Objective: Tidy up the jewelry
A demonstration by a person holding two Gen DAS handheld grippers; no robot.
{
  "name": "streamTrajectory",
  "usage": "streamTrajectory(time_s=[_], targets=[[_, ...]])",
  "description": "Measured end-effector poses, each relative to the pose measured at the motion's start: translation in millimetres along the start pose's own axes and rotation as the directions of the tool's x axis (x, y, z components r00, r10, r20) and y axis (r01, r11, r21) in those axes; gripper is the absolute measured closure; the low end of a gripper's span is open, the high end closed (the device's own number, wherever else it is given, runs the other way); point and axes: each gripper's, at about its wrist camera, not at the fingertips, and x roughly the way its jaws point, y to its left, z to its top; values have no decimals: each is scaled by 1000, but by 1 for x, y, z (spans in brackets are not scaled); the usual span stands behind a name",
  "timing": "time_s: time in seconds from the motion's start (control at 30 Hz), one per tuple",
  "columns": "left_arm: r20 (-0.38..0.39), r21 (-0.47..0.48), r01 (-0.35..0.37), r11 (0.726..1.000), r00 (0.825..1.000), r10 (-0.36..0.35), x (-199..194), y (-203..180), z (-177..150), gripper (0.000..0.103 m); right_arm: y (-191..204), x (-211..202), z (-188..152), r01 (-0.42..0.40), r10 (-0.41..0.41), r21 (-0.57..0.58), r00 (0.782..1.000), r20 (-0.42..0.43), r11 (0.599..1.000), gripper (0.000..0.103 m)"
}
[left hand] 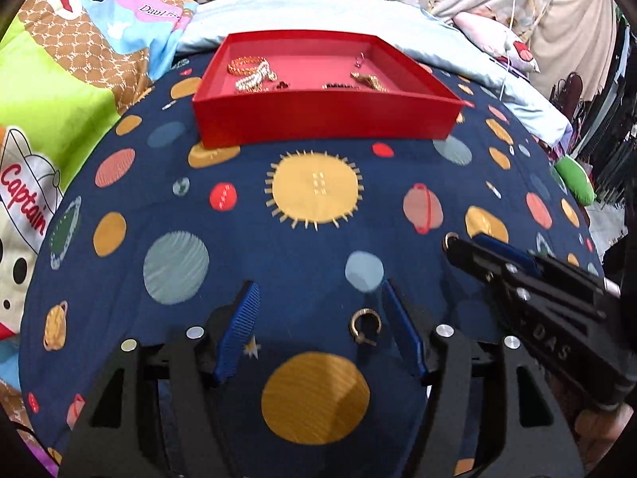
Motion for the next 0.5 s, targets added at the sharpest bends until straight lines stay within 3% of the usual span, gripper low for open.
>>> streamTrajectory(time_s=[0.17, 0.3, 0.4, 0.5], targets=[[-10, 12, 0, 1000, 1000, 0, -2, -2, -9, 40, 4, 3, -1, 22, -22, -28, 1000, 6, 999, 76], [-10, 19, 4, 1000, 1000, -4, -4, -4, -13, 39, 5, 4, -1, 50, -50, -44, 999, 8, 998, 88], [-4, 22, 11, 1000, 1000, -11, -5, -7, -14, 40, 2, 2, -1, 46, -46, -34, 999, 7, 998, 88], [0, 34, 18, 999, 1000, -18, -4, -12, -15, 46, 1, 0, -3, 45, -45, -28, 999, 7, 999, 88]])
